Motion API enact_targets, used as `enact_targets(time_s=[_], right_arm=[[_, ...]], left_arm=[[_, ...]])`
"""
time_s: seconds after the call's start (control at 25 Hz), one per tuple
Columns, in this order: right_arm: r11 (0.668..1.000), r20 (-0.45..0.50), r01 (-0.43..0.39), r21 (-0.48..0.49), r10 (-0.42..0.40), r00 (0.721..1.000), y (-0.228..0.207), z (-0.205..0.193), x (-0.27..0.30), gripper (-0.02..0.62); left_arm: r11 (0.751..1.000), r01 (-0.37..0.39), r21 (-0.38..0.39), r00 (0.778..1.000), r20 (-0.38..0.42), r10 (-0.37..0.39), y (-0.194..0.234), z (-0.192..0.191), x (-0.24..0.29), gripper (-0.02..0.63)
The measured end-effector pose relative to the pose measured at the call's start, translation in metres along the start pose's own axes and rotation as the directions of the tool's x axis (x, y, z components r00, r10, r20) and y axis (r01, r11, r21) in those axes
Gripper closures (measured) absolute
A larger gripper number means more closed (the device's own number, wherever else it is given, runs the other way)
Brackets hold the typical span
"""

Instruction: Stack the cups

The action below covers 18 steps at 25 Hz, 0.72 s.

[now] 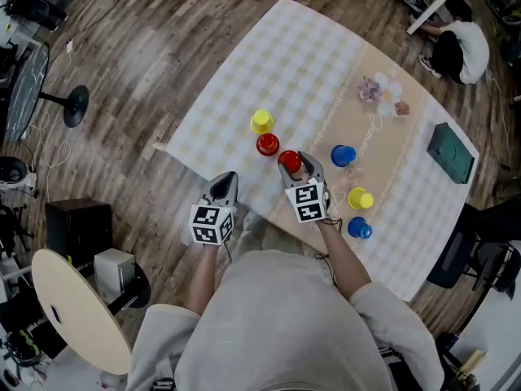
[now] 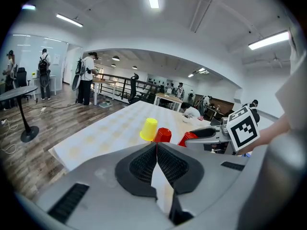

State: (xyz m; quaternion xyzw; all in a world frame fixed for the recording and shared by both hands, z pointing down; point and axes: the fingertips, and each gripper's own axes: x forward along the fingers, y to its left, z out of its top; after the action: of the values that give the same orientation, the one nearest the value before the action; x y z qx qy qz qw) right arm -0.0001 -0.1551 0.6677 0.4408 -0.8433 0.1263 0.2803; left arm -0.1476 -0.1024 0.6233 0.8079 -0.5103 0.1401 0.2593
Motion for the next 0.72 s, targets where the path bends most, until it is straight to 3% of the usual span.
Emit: enact_targets(time_s=[0.36,0.72], right_arm=[[0.996,-0.03,-0.079,-0.042,0.078,0.996,0.037,0.0,0.01,0.362],[0.992,-0.048,-0.109,-0.059,0.106,0.993,0.05,-0.003,0.015,0.362]], left_arm=[[0.999,-0.043,-0.026,0.999,0.011,0.044,0.014,-0.006,-0.016,0.592],[0.997,-0.067,-0.044,0.998,0.006,0.068,0.021,-0.015,-0.024,0.591]])
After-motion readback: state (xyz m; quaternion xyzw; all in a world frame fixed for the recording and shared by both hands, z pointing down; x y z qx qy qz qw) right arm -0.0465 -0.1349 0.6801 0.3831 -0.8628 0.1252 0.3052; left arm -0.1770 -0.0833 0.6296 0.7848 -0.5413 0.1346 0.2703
